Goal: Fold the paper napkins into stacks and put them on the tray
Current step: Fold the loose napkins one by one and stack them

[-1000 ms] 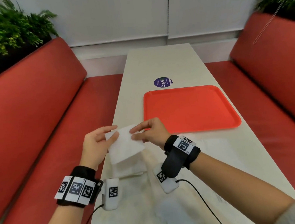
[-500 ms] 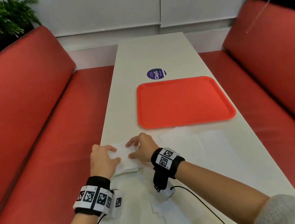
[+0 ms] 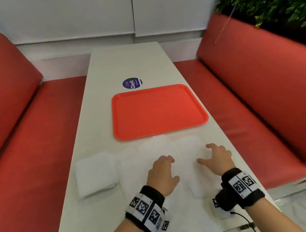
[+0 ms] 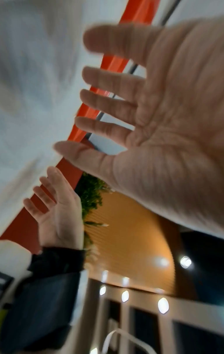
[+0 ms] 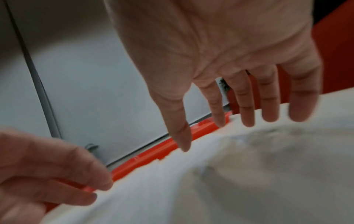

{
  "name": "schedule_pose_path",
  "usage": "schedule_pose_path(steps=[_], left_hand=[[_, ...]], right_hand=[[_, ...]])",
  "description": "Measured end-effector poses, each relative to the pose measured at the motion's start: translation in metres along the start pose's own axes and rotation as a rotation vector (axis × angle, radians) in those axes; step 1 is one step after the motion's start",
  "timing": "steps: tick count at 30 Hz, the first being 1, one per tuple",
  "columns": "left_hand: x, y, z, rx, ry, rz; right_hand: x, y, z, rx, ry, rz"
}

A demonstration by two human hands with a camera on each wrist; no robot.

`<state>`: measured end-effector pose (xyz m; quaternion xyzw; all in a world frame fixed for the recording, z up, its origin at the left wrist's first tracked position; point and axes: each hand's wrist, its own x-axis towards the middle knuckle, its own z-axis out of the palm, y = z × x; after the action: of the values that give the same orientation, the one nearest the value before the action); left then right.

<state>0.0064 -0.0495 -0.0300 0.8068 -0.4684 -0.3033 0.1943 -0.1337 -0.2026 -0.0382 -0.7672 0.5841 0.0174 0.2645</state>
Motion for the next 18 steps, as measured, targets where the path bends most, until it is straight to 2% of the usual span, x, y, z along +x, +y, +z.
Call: schedule_pose_path(steps=[3,7,12,18], left_hand=[[0.004,0.007,0.019,0.185,-0.087,-0.046],[0.004,0.01,0.026,0.226,-0.045,-0.052],[0.004,0.011,0.025,0.194,-0.022,-0.071],[0.004,0.015,0.023,0.172,-0.016,-0.086]], right_hand=[[-0.009,0.012,0.005,-0.038,0.003,0.016],[-0.008,0.015,0.012,0.164,0.035,-0.018],[-0.012,0.008,0.006,-0.093,0.146,-0.022],[-0.023,0.008,0.001,-0.203,0.222,-0.103]])
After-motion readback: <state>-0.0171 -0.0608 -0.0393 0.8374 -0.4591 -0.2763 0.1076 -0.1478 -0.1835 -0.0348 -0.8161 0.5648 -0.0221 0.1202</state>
